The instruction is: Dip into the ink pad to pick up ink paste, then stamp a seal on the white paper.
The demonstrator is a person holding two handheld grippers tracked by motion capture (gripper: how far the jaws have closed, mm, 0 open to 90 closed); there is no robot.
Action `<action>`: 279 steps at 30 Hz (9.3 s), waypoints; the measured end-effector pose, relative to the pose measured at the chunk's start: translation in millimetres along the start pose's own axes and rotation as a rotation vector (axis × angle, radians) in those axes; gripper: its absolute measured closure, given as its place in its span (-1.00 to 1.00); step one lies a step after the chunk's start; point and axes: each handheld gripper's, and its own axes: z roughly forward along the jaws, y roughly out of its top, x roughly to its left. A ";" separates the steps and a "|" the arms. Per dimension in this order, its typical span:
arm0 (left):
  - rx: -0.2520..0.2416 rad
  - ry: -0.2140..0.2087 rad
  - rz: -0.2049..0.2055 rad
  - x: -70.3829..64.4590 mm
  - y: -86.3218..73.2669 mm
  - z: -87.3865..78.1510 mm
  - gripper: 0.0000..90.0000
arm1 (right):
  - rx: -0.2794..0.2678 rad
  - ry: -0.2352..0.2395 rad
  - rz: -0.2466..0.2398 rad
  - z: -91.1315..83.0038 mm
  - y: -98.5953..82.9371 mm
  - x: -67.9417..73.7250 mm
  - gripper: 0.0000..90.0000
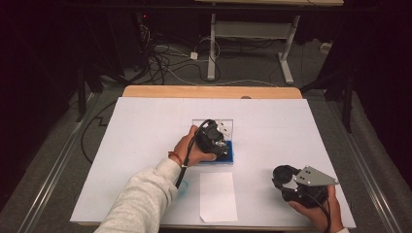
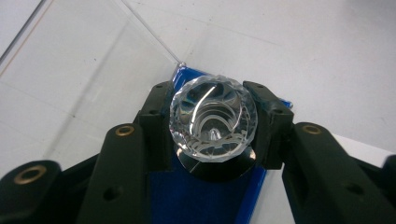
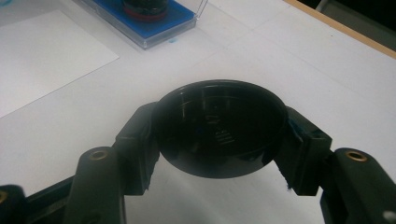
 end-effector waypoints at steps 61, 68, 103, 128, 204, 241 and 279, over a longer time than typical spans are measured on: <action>0.058 0.047 0.048 -7.1 1.4 -7.3 0.22 | -0.010 0.003 -0.008 -2.2 0.5 0.5 -0.14; -0.053 0.042 0.021 -5.2 -1.4 -27.0 0.22 | -0.008 0.004 -0.008 -2.0 0.3 0.4 -0.14; -0.254 0.100 -0.033 -13.4 -72.0 -99.9 0.22 | -0.023 0.014 -0.022 -2.3 2.4 2.9 -0.14; -0.237 0.121 -0.095 -17.7 -116.1 -124.9 0.22 | -0.020 0.030 -0.031 2.1 5.3 4.3 -0.14; -0.104 -0.113 0.133 -101.2 -65.5 -59.5 0.22 | 0.010 0.057 -0.054 9.6 7.9 8.9 -0.14; -0.037 -0.117 0.172 -109.3 -60.0 -33.5 0.22 | 0.014 0.067 -0.060 10.5 7.4 9.3 -0.14; -0.057 -0.103 0.167 -112.0 -65.8 -33.8 0.22 | 0.011 0.070 -0.062 9.0 7.6 9.9 -0.14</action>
